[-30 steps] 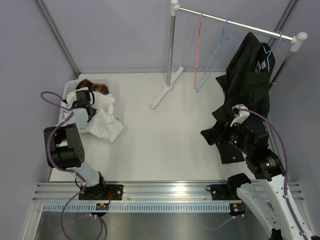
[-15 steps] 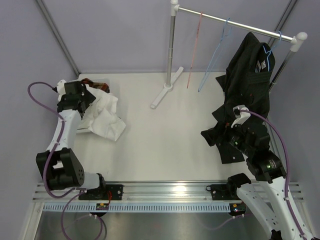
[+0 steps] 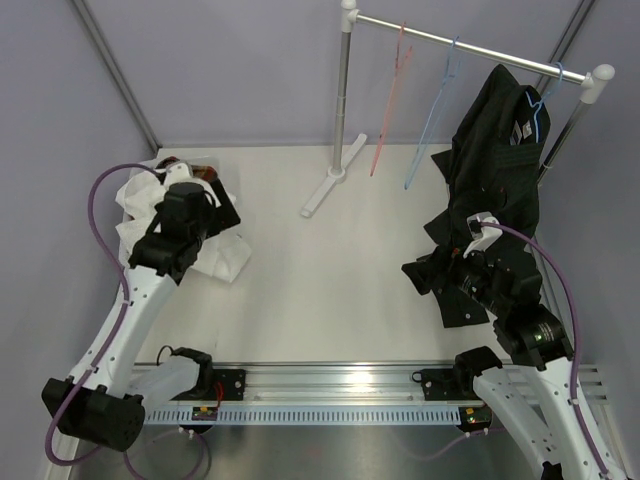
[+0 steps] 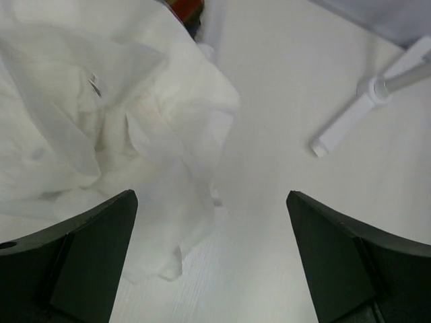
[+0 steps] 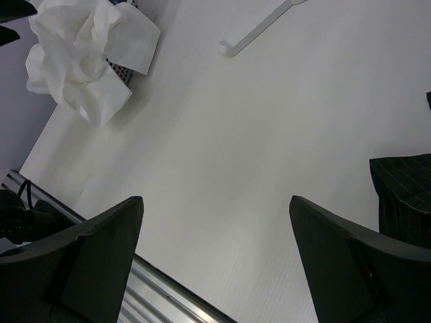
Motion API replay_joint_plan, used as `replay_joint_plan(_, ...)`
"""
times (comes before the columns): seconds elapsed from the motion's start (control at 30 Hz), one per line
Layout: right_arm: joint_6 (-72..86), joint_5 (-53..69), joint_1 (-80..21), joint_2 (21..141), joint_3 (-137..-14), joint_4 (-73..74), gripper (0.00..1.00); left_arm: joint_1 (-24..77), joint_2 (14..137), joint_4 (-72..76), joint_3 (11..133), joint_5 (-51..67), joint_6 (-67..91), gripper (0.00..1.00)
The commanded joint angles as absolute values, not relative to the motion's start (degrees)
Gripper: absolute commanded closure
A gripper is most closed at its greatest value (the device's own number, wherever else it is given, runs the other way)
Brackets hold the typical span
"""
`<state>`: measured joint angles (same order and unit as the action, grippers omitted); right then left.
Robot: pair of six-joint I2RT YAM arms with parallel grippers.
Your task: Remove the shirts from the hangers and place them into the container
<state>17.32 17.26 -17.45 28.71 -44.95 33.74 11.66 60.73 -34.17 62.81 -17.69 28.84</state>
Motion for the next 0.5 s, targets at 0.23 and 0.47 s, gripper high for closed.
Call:
replay_joint_plan(0.23, 17.3, 18.7, -17.3, 27.7, -44.8, 32.0, 0.01, 19.3, 60.4, -37.2, 52.1, -24.8, 32.6, 0.01)
replay_joint_plan(0.47, 17.3, 19.1, -17.3, 26.9, -44.6, 31.8, 0.01, 19.3, 68.5, -37.1, 53.3, -30.3, 34.3, 0.02)
